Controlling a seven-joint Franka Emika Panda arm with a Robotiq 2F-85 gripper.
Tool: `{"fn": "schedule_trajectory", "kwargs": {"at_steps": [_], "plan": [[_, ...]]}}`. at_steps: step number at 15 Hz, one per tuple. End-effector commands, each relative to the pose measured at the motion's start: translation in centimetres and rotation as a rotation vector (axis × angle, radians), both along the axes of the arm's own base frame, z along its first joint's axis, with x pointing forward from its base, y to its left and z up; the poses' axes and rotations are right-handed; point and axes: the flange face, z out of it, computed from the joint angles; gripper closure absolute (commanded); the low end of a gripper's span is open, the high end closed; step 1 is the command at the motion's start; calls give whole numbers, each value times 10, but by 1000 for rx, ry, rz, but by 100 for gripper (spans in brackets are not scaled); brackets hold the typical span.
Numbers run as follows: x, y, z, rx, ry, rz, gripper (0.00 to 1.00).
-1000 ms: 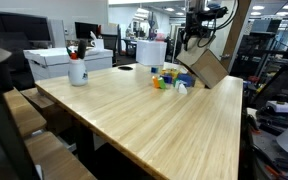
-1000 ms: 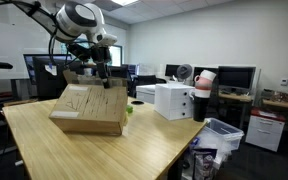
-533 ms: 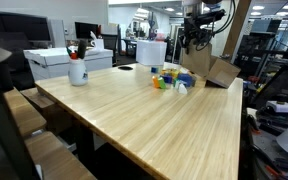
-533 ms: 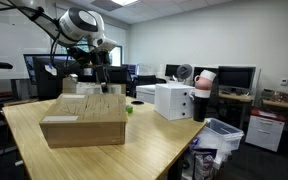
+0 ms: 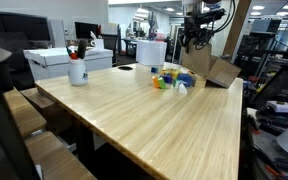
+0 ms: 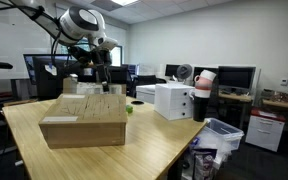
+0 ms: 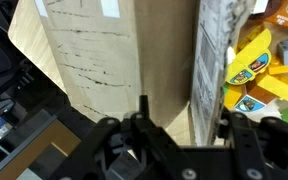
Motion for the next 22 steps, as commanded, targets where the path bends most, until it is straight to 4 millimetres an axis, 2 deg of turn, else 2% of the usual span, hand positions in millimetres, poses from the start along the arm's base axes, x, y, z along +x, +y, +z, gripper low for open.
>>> {"fn": "schedule_trajectory", "kwargs": {"at_steps": [1,9,14,19,22], "plan": [[-12,3,13,3,-42,-1,64],[-35,15,31,3,-95,44,64],[-43,24,32,18,-107,97,64],[-50,36,30,131,-100,328,64],[-51,35,28,159,-71,330,64]]}}
